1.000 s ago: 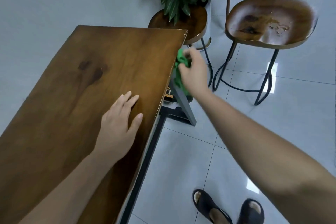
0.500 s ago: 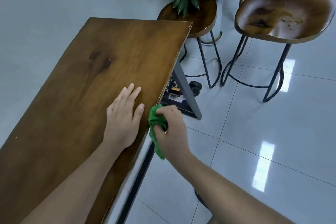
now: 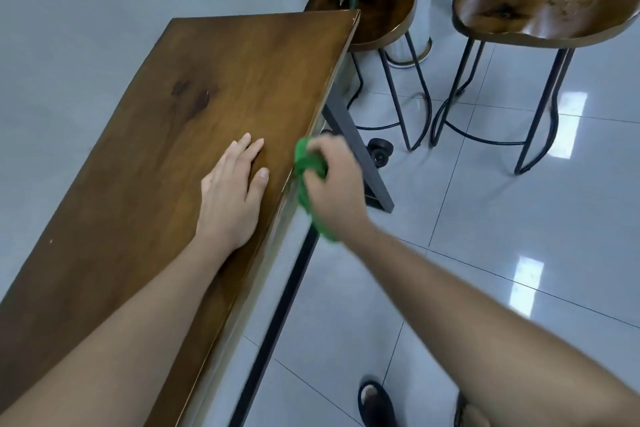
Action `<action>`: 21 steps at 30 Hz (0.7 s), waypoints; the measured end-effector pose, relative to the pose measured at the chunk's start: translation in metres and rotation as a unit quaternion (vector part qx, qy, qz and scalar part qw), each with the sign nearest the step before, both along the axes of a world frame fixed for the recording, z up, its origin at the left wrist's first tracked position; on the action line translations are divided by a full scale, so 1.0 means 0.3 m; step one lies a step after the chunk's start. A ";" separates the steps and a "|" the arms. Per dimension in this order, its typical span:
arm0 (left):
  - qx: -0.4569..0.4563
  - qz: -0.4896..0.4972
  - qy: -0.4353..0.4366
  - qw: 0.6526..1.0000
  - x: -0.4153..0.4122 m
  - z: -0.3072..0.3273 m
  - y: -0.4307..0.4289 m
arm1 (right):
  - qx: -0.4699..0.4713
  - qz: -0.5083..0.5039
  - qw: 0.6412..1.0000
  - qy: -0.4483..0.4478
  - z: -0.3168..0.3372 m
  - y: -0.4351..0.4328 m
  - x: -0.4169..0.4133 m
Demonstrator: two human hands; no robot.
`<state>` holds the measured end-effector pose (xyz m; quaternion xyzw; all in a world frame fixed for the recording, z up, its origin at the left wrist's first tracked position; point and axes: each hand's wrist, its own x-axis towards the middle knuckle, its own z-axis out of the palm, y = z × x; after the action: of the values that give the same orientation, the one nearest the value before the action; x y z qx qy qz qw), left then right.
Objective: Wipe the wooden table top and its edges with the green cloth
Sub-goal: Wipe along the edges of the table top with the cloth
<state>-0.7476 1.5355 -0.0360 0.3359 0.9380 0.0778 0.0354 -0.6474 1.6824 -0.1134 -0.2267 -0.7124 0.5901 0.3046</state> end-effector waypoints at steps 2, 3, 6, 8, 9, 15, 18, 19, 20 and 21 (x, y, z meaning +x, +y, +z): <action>0.004 0.001 0.003 1.000 -0.001 -0.004 0.002 | -0.003 -0.025 0.999 -0.022 0.028 0.161 -0.089; 0.006 0.000 0.006 1.000 -0.002 -0.006 0.001 | -0.005 -0.035 0.999 -0.026 0.037 0.217 -0.120; 0.011 -0.001 0.013 1.000 -0.003 -0.013 -0.002 | -0.003 -0.074 0.997 -0.033 0.037 0.240 -0.157; 0.020 -0.005 0.010 1.000 -0.005 -0.015 -0.005 | -0.015 -0.092 0.995 -0.028 0.027 0.144 -0.126; 0.026 -0.009 0.007 1.000 -0.005 -0.015 -0.007 | -0.019 -0.095 0.995 -0.021 0.023 0.073 -0.093; 0.090 -0.030 -0.034 0.995 0.027 0.015 -0.096 | -0.032 -0.073 0.997 0.023 -0.020 -0.453 0.172; 0.094 -0.048 -0.044 0.993 0.092 0.043 -0.217 | -0.040 -0.064 0.997 0.020 -0.045 -0.662 0.278; 0.086 -0.055 -0.048 0.994 0.118 0.049 -0.267 | -0.044 -0.061 0.997 0.016 -0.047 -0.725 0.308; 0.076 -0.062 -0.051 0.994 0.145 0.052 -0.320 | -0.044 -0.057 0.997 0.015 -0.046 -0.785 0.336; 0.066 -0.069 -0.052 0.994 0.171 0.054 -0.374 | -0.041 -0.053 0.998 0.015 -0.044 -0.845 0.364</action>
<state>-0.6962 1.4232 -0.0197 0.3969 0.9023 0.1545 0.0674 -0.5383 1.4290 -0.1266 -0.2676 -0.6703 0.6050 0.3364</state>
